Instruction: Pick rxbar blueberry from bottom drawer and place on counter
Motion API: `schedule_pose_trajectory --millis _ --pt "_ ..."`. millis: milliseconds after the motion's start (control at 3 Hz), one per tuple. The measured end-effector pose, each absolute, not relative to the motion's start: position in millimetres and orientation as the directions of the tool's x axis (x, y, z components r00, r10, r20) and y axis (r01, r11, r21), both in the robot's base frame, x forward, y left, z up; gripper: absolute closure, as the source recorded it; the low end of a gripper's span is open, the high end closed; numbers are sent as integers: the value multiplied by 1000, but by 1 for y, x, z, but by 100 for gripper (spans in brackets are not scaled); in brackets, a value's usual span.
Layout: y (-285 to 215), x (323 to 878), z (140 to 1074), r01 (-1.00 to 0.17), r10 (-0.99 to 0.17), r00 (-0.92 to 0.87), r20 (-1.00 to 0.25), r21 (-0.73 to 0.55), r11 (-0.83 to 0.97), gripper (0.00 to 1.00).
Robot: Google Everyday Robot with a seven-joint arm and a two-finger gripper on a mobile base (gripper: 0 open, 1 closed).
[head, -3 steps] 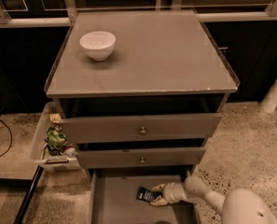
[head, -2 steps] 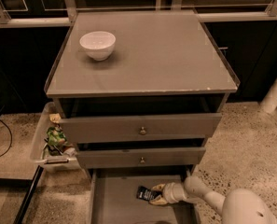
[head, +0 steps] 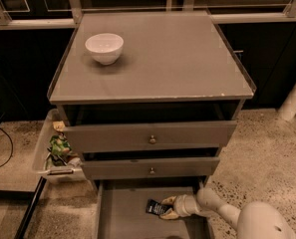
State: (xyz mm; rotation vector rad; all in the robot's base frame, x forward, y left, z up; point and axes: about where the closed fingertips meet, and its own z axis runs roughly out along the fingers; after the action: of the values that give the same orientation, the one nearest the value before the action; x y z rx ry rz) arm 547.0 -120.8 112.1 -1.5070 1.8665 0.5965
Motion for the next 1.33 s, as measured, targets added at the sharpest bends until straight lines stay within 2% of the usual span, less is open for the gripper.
schedule_pose_trajectory --millis 667,1333 --pt "-139 543 169 -967 -652 -46 -757 -129 218 100" --pt "-187 540 269 -953 -739 37 -673 -246 176 100"
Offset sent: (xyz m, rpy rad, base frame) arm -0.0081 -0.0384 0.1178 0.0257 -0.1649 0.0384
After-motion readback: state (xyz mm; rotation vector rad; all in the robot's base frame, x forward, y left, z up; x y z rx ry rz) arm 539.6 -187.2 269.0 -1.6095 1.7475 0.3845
